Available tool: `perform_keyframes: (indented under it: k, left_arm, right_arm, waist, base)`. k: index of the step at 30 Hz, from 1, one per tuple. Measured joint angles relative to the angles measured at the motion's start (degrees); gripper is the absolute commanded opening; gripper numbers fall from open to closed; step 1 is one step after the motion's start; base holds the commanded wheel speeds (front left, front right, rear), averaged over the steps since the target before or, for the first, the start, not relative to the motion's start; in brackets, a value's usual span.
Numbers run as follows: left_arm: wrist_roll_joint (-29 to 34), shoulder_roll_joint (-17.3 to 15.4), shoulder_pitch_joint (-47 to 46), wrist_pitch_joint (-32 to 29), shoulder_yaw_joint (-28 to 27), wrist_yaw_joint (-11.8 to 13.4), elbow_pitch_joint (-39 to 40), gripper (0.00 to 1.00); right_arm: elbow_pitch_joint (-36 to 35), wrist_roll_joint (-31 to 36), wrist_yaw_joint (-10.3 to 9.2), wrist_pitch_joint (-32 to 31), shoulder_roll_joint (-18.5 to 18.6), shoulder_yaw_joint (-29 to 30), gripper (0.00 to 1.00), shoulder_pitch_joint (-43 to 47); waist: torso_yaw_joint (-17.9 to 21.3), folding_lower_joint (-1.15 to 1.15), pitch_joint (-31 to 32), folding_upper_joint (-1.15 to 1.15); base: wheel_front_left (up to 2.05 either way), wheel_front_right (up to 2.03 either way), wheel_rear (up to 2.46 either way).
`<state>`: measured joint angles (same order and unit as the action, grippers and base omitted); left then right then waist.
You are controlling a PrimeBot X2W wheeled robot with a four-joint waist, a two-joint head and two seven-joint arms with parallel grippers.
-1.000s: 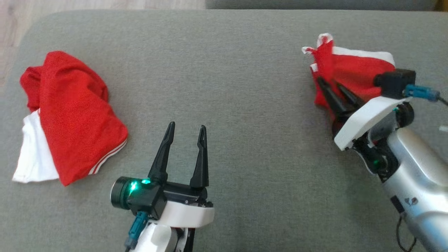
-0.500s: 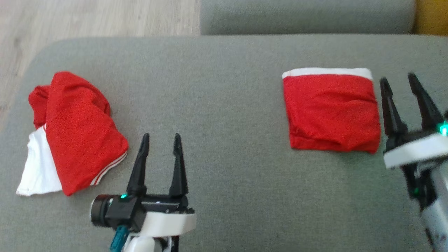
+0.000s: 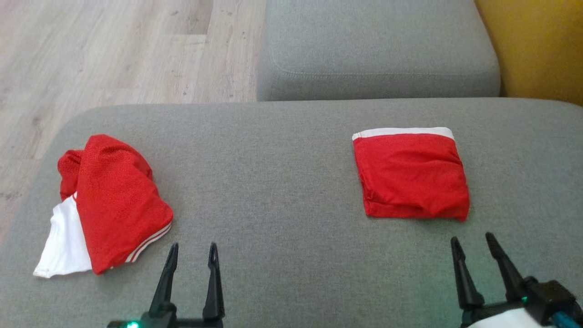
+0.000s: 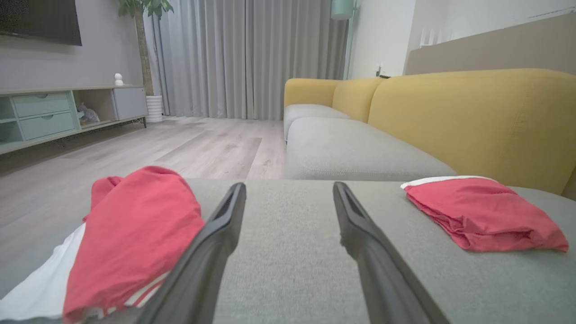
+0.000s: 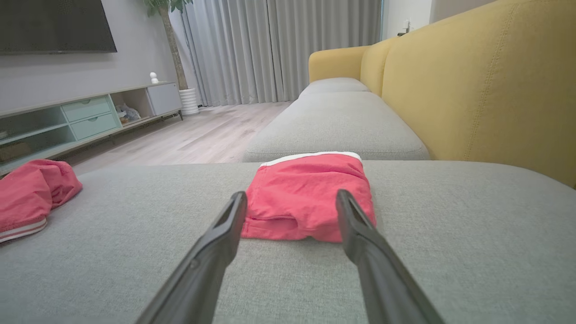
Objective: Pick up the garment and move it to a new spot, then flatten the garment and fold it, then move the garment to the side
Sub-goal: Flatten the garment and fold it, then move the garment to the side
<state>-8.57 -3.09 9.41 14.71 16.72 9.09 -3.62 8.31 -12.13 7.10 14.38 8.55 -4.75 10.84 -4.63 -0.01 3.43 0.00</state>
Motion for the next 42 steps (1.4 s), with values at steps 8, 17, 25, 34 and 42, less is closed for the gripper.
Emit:
perform_keyframes:
  k: [8,17,25,34,42]
  left_arm:
    - [1.08,-0.05,2.38,0.00,-1.68,-1.79,-2.23,1.00]
    - [1.08,-0.08,2.80,0.00,-1.81,-2.63,-2.30,1.00]
    - [1.09,-0.08,2.80,0.00,-1.92,-3.08,-2.31,1.00]
    - [1.10,-0.09,2.78,0.00,-1.87,-3.04,-1.99,1.00]
    - [1.08,-0.09,2.47,0.00,-0.65,-2.94,-0.62,1.00]
  right_arm:
    - [1.08,3.28,0.00,0.00,-0.80,0.49,1.00,1.80]
    - [1.68,3.66,0.00,0.00,-1.32,0.93,1.00,1.77]
    - [1.70,3.82,0.00,0.00,-1.96,1.04,1.00,1.77]
    - [1.87,3.82,0.00,0.00,-2.00,1.10,1.00,1.67]
    - [3.85,3.80,0.00,0.00,-1.11,0.66,1.00,0.44]
  waist:
    - [0.46,0.00,1.61,0.00]
    - [0.62,0.01,1.71,0.00]
    - [0.38,0.01,1.90,0.00]
    - [0.31,0.01,0.75,0.00]
    - [0.58,0.01,-2.04,0.00]
  base:
    - [0.00,0.00,0.00]
    - [0.00,0.00,0.00]
    - [0.00,0.00,0.00]
    - [0.00,0.00,0.00]
    - [0.00,0.00,0.00]
